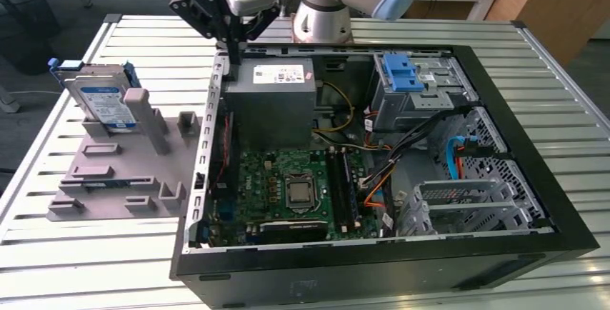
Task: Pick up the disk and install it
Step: 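Reach for the disk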
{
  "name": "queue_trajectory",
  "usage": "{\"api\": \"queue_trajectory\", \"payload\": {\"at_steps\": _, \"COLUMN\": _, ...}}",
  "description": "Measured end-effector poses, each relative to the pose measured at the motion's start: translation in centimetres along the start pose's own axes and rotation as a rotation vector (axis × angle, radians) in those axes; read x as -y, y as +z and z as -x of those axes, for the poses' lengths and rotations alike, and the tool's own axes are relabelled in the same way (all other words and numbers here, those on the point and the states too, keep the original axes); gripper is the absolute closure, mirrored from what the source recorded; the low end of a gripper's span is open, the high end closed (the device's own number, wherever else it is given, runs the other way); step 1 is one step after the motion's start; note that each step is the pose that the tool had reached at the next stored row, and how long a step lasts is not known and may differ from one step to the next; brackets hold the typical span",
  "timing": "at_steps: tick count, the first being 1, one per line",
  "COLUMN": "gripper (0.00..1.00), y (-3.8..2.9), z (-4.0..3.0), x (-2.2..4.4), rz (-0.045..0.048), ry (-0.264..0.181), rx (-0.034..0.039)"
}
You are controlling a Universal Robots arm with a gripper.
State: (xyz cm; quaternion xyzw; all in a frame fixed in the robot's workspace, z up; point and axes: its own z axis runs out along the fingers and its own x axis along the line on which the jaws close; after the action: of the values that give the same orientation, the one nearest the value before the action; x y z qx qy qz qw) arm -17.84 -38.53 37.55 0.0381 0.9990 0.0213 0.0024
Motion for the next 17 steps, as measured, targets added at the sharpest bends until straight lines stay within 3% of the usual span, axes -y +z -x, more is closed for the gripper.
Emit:
{"api": "queue_trajectory", "payload": {"at_steps": 9, "gripper": 0.89, "y": 0.06, "z": -0.46, "x": -0.15, "rz": 0.0001, "ry": 0.000, "rx": 0.0001}}
{"api": "queue_trajectory", "payload": {"at_steps": 17, "gripper": 0.89, "y": 0.11, "z": -2.00, "x": -0.42, "rz": 0.0001, "ry": 0.000, "rx": 0.0001}}
